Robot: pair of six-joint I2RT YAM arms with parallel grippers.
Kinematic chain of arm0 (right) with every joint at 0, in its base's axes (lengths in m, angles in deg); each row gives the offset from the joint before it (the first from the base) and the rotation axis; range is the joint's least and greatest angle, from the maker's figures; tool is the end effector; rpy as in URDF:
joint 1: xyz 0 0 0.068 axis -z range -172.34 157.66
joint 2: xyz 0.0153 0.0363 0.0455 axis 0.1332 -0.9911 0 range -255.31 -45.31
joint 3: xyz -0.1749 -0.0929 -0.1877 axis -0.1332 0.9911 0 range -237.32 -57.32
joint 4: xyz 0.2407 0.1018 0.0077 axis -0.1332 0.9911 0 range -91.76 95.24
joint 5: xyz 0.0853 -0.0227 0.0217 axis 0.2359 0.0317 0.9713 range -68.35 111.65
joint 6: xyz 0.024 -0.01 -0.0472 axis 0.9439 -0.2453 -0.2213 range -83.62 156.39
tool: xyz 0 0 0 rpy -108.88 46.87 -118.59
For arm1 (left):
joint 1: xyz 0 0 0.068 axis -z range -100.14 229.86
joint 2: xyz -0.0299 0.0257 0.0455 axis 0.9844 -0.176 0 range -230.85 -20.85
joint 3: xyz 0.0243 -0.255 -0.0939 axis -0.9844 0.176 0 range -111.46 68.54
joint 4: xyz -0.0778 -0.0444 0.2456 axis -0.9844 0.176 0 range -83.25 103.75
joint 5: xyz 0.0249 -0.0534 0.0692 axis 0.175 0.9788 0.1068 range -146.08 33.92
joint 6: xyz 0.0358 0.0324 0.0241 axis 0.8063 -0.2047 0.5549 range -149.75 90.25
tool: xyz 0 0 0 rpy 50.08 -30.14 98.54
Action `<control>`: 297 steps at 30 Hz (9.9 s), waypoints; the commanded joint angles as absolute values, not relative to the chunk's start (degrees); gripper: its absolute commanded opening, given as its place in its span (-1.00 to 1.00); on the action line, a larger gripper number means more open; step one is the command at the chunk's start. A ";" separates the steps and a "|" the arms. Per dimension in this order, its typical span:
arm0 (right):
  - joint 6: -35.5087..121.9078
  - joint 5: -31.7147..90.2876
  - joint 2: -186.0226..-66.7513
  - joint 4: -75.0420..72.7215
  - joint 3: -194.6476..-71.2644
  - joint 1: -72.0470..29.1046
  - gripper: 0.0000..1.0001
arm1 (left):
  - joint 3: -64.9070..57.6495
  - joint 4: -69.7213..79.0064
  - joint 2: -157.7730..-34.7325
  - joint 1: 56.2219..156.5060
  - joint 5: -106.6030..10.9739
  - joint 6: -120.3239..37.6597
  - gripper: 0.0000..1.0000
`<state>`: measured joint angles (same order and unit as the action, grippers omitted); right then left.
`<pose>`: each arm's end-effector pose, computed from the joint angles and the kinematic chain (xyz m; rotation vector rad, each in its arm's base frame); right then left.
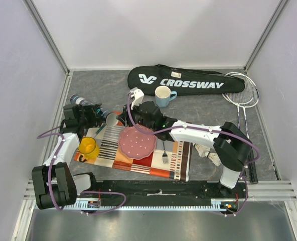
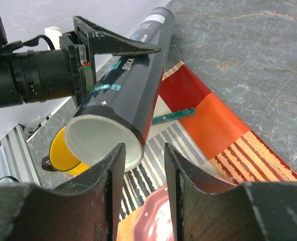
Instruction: Pack up the badminton gear
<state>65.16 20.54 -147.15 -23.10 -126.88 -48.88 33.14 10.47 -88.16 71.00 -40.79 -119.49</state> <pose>0.2326 0.3508 0.2710 -0.4382 1.8360 1.0418 0.2444 0.0286 0.2154 -1.6965 1.6754 -1.0351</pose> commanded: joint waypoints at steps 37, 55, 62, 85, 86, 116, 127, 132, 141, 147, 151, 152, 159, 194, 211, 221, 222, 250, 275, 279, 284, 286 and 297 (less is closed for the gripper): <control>62.31 11.61 -135.31 -12.48 -127.29 -50.45 -1.00 | 41.56 -5.12 -87.82 71.78 -49.13 -130.30 -0.95; 71.19 36.94 -145.06 -16.70 -130.53 -43.67 -0.26 | 42.44 -7.67 -85.80 71.60 -43.51 -130.83 -0.96; 70.93 37.03 -148.31 -17.75 -131.50 -44.37 -0.14 | 42.79 -8.11 -84.74 71.60 -42.72 -130.04 -0.95; 73.39 27.36 -153.24 -16.79 -136.25 -46.31 -0.46 | 42.97 -10.30 -85.45 71.78 -41.93 -130.56 -0.95; 73.30 27.01 -153.41 -16.44 -136.51 -46.48 -0.48 | 42.96 -10.48 -85.62 71.78 -42.01 -130.56 -0.95; 65.74 -12.46 -134.78 -4.12 -127.56 -56.51 -1.00 | 44.55 -14.78 -89.58 71.95 -48.78 -132.67 -0.96; 64.86 7.67 -125.72 16.84 -123.76 -23.22 -1.00 | 42.35 -17.24 -91.86 72.04 -35.96 -129.16 -0.95; 67.93 13.38 -133.86 20.21 -123.67 -5.22 -1.00 | 42.79 -19.62 -92.65 72.13 -32.88 -129.33 -0.95; 69.35 16.46 -154.00 20.29 -131.14 3.52 -0.97 | 41.99 -19.53 -93.88 71.96 -29.63 -128.89 -0.95; 67.68 16.37 -154.03 21.62 -131.68 3.44 0.09 | 43.49 -20.85 -92.92 72.04 -29.36 -128.55 -0.95; 66.09 12.78 -149.03 27.49 -131.33 2.56 0.61 | 43.49 -21.72 -93.27 72.04 -28.39 -128.02 -0.95; 65.83 9.38 -147.54 29.34 -131.24 2.21 0.75 | 43.49 -21.82 -93.44 72.13 -28.13 -127.84 -0.96; 74.07 -2.31 -139.79 47.45 -129.31 -8.33 0.95 | 42.79 -21.38 -94.24 71.96 -26.11 -126.17 -0.95; 88.15 -14.04 -141.46 52.65 -124.03 -18.71 -0.78 | 44.99 -19.27 -91.69 71.87 -26.01 -124.76 -0.95; 65.37 43.68 -109.29 4.45 -115.51 -21.78 -1.00 | 42.96 -16.64 -89.41 71.69 -23.73 -130.65 -0.95; 67.33 41.25 -118.60 -26.27 -112.77 -39.53 -1.00 | 42.61 -13.47 -87.64 71.60 -24.79 -133.20 -0.95; 66.80 40.55 -119.91 -27.06 -112.78 -40.93 -1.00 | 42.70 -13.47 -87.56 71.60 -24.79 -133.46 -0.95; 56.60 19.36 -138.91 -36.47 -119.01 -50.26 -1.00 | 41.03 -9.78 -85.45 71.60 -24.43 -132.23 -0.95; 59.59 14.18 -133.64 -19.35 -121.74 -51.49 0.19 | 41.56 -9.42 -85.27 71.60 -24.79 -131.70 -0.95; 59.68 13.65 -133.28 -17.41 -122.45 -51.50 0.35 | 41.73 -9.60 -85.18 71.60 -24.79 -131.79 -0.95; 59.50 14.35 -131.70 -13.64 -123.15 -52.54 0.03 | 41.73 -9.78 -85.36 71.60 -24.61 -131.79 -0.95; 59.32 14.00 -132.75 -12.39 -124.64 -53.60 -0.20 | 41.73 -9.95 -85.53 71.60 -24.35 -131.62 -0.95; 59.68 13.12 -137.14 -14.06 -125.96 -53.96 -0.76 | 42.09 -10.57 -85.27 71.69 -24.08 -132.06 -0.95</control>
